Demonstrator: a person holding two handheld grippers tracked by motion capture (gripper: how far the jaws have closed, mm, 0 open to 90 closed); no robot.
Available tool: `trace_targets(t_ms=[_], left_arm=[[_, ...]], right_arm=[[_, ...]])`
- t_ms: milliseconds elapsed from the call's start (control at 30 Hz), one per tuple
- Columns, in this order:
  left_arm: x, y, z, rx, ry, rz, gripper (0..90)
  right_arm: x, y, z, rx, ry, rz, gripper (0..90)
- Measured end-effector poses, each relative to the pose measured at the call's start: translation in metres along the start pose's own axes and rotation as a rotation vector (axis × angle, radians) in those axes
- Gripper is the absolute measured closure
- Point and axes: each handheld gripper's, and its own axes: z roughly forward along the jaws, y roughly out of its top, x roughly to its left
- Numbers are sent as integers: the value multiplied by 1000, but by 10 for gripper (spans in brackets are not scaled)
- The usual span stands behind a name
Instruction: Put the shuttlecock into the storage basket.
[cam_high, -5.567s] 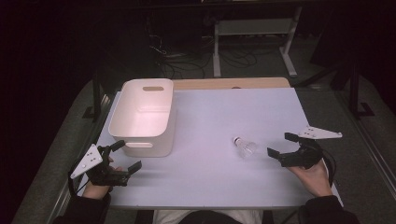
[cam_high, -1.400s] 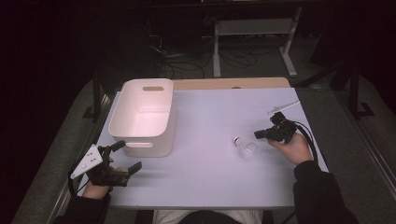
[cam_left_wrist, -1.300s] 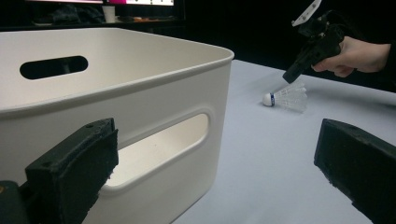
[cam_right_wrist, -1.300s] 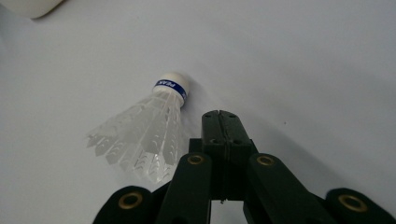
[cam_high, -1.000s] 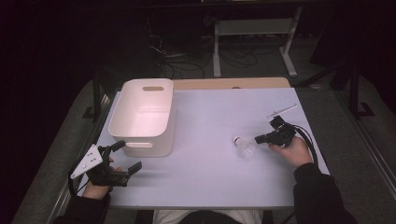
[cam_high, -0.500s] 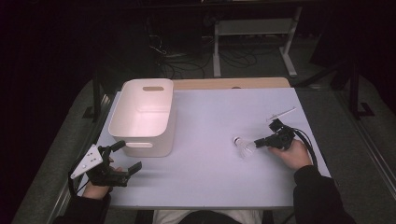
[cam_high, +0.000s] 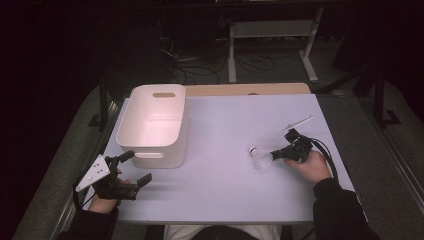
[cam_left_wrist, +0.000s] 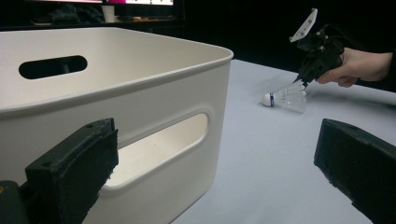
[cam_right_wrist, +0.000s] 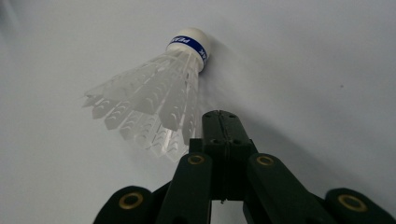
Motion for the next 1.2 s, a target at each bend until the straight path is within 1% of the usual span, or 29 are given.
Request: trace_targets(t_ms=[167, 200, 300, 333, 733, 900, 1033, 1100, 1200], left_arm=[[0, 0, 0, 0, 0, 0, 0], [0, 0, 0, -1, -1, 0, 0], [0, 0, 0, 0, 0, 0, 0], [0, 0, 0, 0, -1, 0, 0], [0, 0, 0, -1, 0, 0, 0], [0, 0, 0, -1, -1, 0, 0], [0, 0, 0, -1, -1, 0, 0], [0, 0, 0, -2, -1, 1, 0], [0, 0, 0, -1, -1, 0, 0]], right_arm=[[3, 0, 1, 1, 8, 2, 889], [4, 0, 2, 5, 16, -8, 889], [6, 1, 3, 10, 19, -4, 889], [7, 1, 4, 11, 23, -13, 889], [14, 3, 8, 23, 58, -23, 889], [17, 4, 9, 19, 65, -32, 890], [18, 5, 11, 25, 71, -31, 889], [19, 5, 12, 21, 83, -27, 889], [20, 6, 12, 19, 84, -29, 889]])
